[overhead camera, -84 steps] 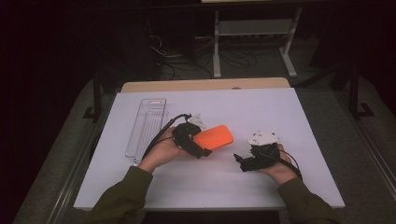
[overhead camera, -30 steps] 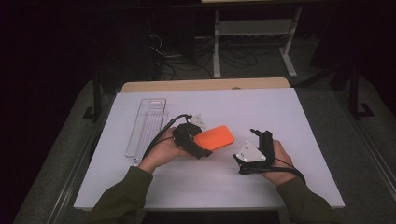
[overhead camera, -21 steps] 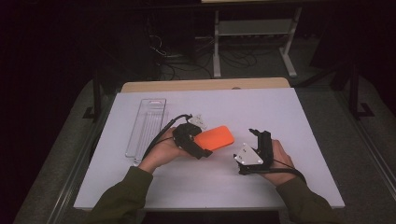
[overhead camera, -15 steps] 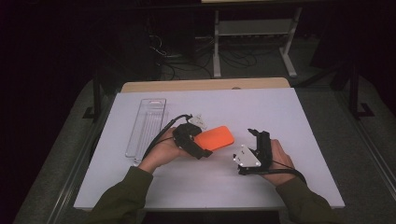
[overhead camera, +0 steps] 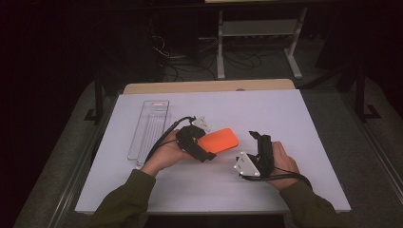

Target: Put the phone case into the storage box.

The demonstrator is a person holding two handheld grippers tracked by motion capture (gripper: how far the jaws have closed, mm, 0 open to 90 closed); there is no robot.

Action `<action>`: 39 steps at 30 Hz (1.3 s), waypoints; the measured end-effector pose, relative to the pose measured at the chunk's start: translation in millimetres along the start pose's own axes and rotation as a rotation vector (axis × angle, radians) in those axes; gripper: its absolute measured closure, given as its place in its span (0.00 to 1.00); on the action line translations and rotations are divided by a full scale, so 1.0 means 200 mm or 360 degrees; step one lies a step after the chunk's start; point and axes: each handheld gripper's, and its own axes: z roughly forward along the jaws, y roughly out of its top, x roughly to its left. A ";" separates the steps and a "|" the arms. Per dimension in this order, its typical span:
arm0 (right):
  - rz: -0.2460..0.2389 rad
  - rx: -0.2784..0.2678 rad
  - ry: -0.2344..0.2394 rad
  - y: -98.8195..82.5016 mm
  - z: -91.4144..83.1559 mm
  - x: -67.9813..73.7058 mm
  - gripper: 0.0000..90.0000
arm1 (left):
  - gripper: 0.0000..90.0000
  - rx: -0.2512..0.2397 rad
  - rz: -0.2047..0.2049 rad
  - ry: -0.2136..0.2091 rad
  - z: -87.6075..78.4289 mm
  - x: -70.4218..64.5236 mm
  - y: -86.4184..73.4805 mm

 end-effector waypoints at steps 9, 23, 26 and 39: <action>-0.0128 -0.0011 -0.0043 0.03 0.00 0.03 0.00 | 0.17 -0.0003 -0.0002 -0.0002 0.00 0.00 0.00; -0.0293 -0.0011 -0.0124 0.06 0.00 0.08 0.00 | 0.17 -0.0004 0.0001 -0.0005 0.01 -0.01 0.00; -0.0364 -0.0027 -0.0149 0.07 0.00 0.08 0.00 | 0.17 -0.0003 0.0000 -0.0005 0.00 -0.01 0.00; -0.0526 -0.0054 -0.0235 0.08 0.01 0.11 0.00 | 0.17 -0.0003 0.0006 0.0001 0.00 -0.01 0.01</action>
